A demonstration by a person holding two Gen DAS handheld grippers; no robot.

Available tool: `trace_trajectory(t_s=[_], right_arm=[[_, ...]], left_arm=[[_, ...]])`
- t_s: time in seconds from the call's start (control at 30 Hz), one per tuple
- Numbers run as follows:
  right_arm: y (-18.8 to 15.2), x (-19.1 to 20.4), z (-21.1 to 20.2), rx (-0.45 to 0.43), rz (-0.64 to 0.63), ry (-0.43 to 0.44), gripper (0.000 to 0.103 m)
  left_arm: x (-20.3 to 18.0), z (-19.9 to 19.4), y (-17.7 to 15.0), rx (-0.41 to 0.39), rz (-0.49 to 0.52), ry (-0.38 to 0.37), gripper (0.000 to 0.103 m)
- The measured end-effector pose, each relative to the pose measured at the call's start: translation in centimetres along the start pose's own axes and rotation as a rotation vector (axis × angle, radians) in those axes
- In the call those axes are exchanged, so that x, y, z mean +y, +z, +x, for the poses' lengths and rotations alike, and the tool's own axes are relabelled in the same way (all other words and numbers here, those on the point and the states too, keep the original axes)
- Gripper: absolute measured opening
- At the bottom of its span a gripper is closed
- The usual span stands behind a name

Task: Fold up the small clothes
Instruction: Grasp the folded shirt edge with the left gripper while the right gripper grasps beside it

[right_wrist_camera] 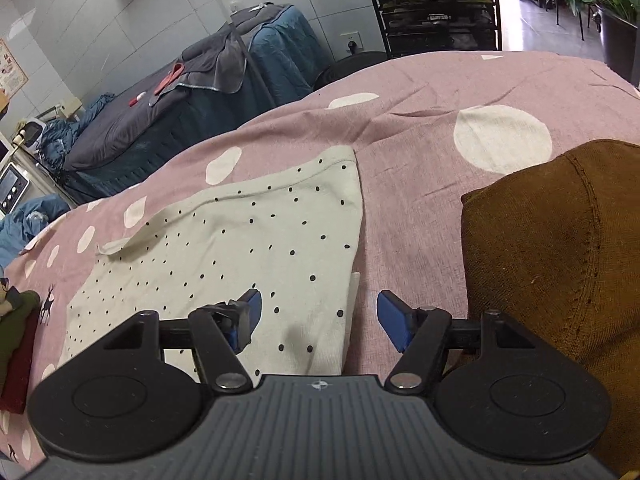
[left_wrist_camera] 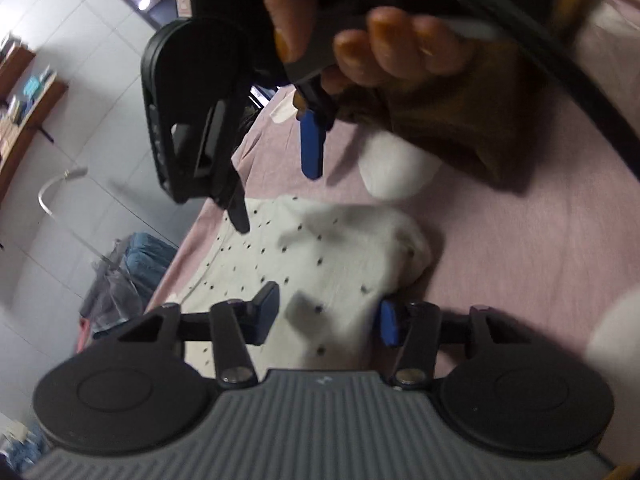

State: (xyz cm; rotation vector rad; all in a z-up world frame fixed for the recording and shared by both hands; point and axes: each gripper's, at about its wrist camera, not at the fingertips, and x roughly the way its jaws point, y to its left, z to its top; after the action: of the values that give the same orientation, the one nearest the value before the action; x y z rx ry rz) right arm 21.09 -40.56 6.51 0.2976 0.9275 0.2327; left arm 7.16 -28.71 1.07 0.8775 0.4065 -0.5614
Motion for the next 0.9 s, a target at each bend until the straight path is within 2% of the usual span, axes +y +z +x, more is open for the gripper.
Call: trace_trajectory(t_s=[0.03,0.1,0.17,0.27,0.3,0.4,0.47,0.57,0.7,0.77,0.9], right_arm=[[0.1,0.0,0.1,0.008,-0.003,0.000,0.103],[0.1,-0.1,0.4,0.023,-0.008,0.008,0.103],[0.2,-0.1,0.8,0.043,-0.015,0.026,0.103],[0.4,0.1,2.0,0.092,-0.023,0.042,0.103],[0.5,0.1,2.5,0.106,-0.018,0.045,0.103],[0.9,-0.1,4.1,0.145,-0.003,0.071,0.103],[1.5,-0.2,4.5,0.147,0.037,0.079,0.103],[2.0,0.4,5.3,0.169,0.039,0.120,0.103],[2.2,1.4,5.8,0.146,-0.016,0.115,0.102],[2.2,1.6,5.9,0.130,-0.021,0.103,0.044],[1.9,0.8,6.8,0.130,0.029,0.132,0.035]], left_arm=[[0.4,0.5,0.3,0.006,-0.032,-0.017,0.036],[0.6,1.0,0.8,0.004,-0.062,-0.018,0.032],[0.5,1.1,0.9,0.003,-0.067,-0.018,0.023],[1.0,0.5,0.7,0.015,-0.149,-0.076,0.021],[2.1,0.4,0.5,0.026,-0.231,-0.127,0.020],[6.4,1.7,-1.3,0.075,-0.566,-0.288,0.020],[8.5,2.5,-2.3,0.088,-0.704,-0.344,0.015],[9.3,2.7,-2.8,0.094,-0.723,-0.360,0.015],[8.8,2.7,-2.7,0.097,-0.702,-0.336,0.015],[8.9,2.8,-2.7,0.099,-0.704,-0.335,0.015],[8.7,2.7,-2.6,0.100,-0.714,-0.341,0.015]])
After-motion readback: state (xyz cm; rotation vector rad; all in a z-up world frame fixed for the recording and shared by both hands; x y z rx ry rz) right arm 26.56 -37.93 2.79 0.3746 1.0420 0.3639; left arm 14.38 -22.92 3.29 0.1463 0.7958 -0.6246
